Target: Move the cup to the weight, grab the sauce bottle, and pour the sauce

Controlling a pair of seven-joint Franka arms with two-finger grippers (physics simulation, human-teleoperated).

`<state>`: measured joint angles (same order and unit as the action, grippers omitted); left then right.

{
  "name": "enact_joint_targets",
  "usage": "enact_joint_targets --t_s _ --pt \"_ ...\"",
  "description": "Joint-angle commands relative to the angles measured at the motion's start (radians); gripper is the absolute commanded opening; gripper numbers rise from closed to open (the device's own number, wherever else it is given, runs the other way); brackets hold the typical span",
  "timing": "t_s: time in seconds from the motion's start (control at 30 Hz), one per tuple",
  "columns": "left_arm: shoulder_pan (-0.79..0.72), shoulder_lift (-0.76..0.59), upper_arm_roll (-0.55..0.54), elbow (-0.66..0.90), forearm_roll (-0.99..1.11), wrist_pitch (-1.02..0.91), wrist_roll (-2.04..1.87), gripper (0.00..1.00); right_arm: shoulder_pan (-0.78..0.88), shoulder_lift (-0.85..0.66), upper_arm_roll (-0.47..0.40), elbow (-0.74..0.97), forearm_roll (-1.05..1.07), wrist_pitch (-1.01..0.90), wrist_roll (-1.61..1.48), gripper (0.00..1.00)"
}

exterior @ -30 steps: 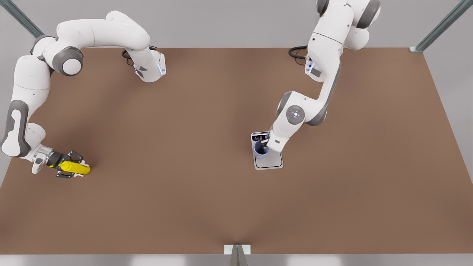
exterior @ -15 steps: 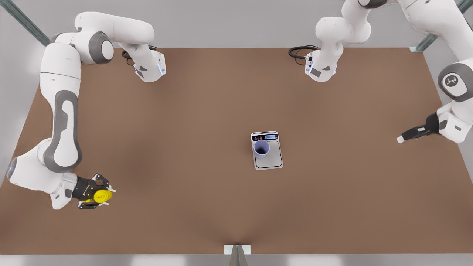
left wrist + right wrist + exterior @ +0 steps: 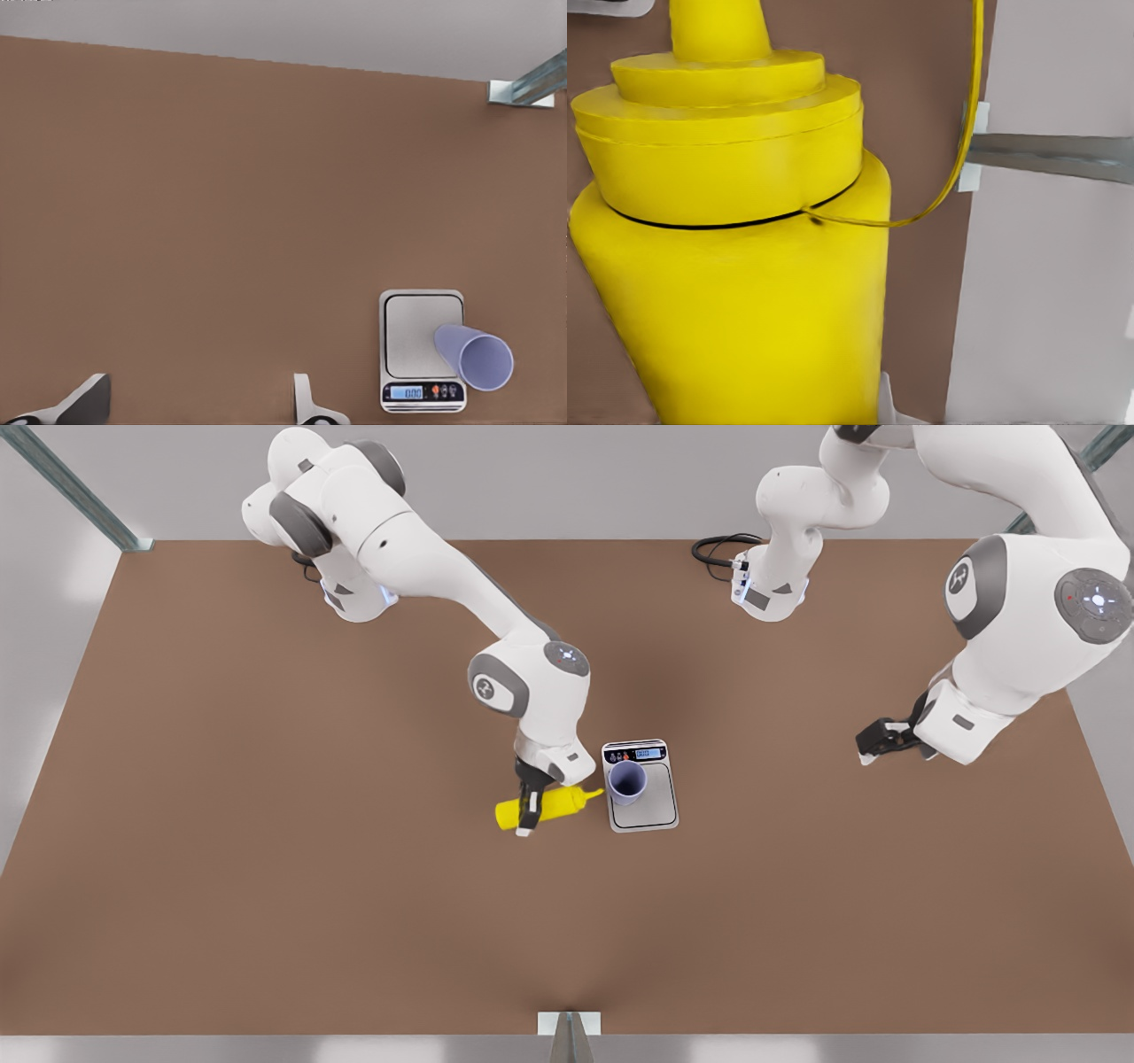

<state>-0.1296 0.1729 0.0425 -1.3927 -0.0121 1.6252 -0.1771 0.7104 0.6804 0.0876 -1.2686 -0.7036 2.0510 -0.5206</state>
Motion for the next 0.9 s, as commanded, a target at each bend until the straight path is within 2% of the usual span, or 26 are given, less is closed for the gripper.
enact_joint_targets --t_s 0.0,0.07,0.27,0.5,0.67,0.87 --pt "0.013 0.013 0.0 0.0 0.018 -0.001 -0.004 1.0 0.006 0.001 0.0 0.001 -0.016 -0.008 0.001 0.56" --pt "-0.05 0.028 -0.006 0.001 0.084 -0.008 -0.002 1.0 0.066 0.013 0.0 0.006 -0.122 -0.064 -0.001 0.56" --pt "-0.059 0.02 -0.007 0.009 0.081 -0.008 0.01 1.0 0.156 0.057 0.0 0.008 -0.442 -0.196 -0.003 0.57" --pt "-0.059 0.027 -0.006 0.023 0.093 0.001 0.005 1.0 0.172 0.125 0.0 0.04 -0.504 -0.272 0.209 0.57" --pt "-0.059 0.028 -0.004 0.023 0.093 0.004 -0.002 1.0 0.199 0.151 0.0 0.054 -0.508 -0.272 0.211 0.56" --pt "-0.059 0.03 -0.006 0.029 0.092 0.004 -0.004 1.0 0.244 0.2 -0.002 0.058 -0.629 -0.305 0.198 0.57"
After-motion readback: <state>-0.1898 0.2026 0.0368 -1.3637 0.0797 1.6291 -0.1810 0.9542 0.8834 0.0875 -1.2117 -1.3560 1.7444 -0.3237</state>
